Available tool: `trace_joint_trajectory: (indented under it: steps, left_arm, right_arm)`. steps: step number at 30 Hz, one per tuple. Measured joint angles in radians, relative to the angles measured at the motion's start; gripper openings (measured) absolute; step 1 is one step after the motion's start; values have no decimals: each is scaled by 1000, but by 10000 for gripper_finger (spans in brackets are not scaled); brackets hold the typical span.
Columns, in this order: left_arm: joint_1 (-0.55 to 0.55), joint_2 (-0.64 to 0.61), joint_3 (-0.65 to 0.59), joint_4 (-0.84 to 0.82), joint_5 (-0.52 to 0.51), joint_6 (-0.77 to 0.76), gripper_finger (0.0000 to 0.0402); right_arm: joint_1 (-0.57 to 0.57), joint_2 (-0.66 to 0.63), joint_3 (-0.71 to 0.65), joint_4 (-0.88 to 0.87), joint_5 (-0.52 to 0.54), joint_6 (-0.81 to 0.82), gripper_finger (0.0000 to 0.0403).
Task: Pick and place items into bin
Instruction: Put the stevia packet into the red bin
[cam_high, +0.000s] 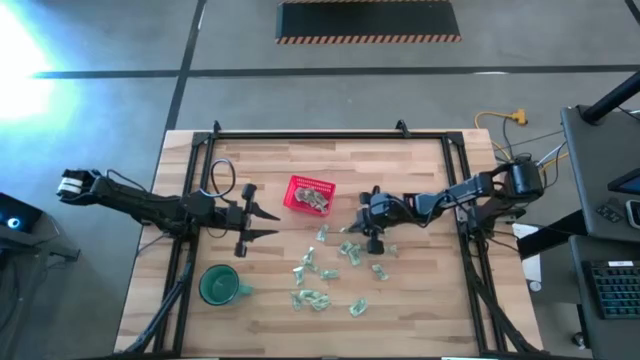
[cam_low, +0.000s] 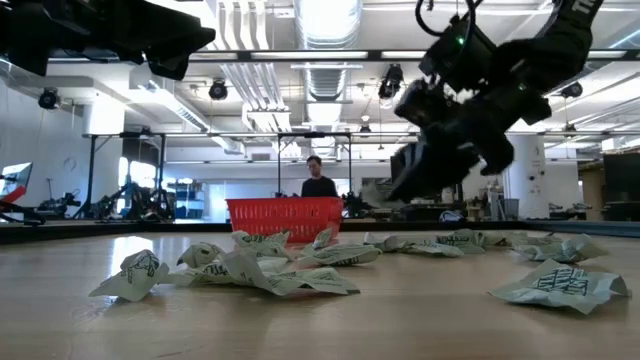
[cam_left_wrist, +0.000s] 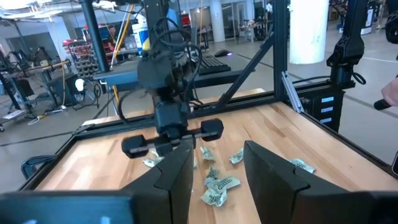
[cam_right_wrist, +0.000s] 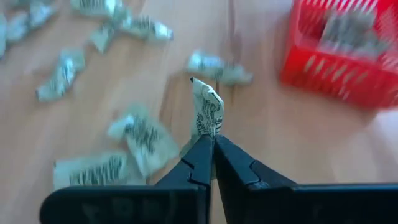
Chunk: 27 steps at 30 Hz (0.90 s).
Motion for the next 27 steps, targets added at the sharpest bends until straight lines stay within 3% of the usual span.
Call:
trace_joint_trajectory:
  steps: [10,27]
  left_arm:
    - [0,-5,0,9,0,0,125]
    - [0,-4,-6,9,0,-2,125]
  right_arm:
    - [-1,31,166,4,287,-34,9]
    - [-83,243,368,1,315,46,9]
